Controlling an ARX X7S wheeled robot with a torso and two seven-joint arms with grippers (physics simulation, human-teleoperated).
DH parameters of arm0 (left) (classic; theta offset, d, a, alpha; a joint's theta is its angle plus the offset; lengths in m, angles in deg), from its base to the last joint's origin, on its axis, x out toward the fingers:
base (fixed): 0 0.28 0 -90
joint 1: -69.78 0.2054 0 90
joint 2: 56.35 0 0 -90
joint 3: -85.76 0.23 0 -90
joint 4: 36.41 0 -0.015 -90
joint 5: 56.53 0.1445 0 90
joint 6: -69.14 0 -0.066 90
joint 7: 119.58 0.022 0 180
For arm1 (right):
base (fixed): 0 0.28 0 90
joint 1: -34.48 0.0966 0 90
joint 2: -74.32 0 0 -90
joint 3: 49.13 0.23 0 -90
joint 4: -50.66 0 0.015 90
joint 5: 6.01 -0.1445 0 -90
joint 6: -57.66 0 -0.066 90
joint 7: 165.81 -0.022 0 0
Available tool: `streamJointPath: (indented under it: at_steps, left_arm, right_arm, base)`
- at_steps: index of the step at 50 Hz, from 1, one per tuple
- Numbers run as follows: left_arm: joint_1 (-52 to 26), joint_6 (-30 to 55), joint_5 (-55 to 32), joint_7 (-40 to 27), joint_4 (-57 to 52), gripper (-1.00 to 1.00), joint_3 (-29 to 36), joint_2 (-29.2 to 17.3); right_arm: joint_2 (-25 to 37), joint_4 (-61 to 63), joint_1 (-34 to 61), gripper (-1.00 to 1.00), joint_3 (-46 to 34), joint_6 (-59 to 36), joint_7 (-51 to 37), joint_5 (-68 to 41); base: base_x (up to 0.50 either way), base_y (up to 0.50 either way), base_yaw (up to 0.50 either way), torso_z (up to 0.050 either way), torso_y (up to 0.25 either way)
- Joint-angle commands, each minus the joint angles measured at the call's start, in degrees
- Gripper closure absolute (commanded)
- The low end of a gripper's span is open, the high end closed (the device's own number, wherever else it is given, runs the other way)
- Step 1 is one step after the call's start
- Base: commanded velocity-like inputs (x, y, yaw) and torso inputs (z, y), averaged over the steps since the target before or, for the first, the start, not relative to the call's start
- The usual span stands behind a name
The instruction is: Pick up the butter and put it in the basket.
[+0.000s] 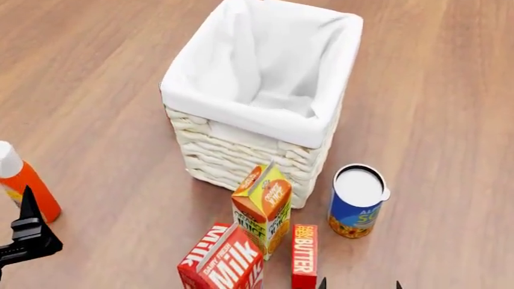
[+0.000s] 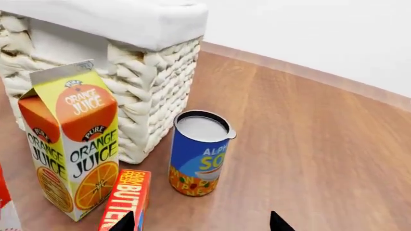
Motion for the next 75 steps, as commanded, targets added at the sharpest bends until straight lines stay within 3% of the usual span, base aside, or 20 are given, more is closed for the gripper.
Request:
streamJointPath:
  at_steps: [1,9,23,34,57,75]
  left_arm:
    - [-0.18,-0.33,0.24,-0.15,0.38,-1.00,0.30,-0.21]
    - [-0.52,0.39,-1.52,-0.66,0.64,-1.00,-0.67,0.22]
    - [4.71,1.09,-2.16,-1.37,-4.44,-1.00,-0.49,-0.52]
    - [8.44,1.52,-2.53,-2.41,-8.70,-1.00,-0.92,-1.31]
    - [7.50,0.68,-1.55,-1.90,-7.12,-1.00,0.45,-1.81]
    - [8.51,0.38,-1.38,-2.27,-8.01,-1.00,1.01,-2.02]
  right_arm:
    - [0.31,0.48,-0.04,-1.00,-0.31,-0.17,-0.51,-0.14]
    - [0.61,0.52,-0.30,-1.00,-0.77,1.55,-0.29,-0.52]
    - [2.67,-2.61,-4.10,-1.00,-3.89,14.03,7.23,-5.40]
    - [3.83,-1.34,-4.71,-1.00,-4.23,12.78,8.12,-6.79]
    - [0.58,-18.16,5.09,-1.00,-5.18,24.62,9.25,-4.66]
    - [0.49,-20.36,8.43,-1.00,-6.02,23.17,10.34,-5.79]
  base:
    - [0.00,0.00,0.00,0.004,-0.250]
    - [0.00,0.00,0.00,0.005,-0.216]
    - [0.00,0.00,0.00,0.000,0.000]
    - [0.00,0.00,0.00,0.000,0.000]
    - [0.00,0.00,0.00,0.000,0.000]
    - [0.00,0.00,0.00,0.000,0.000]
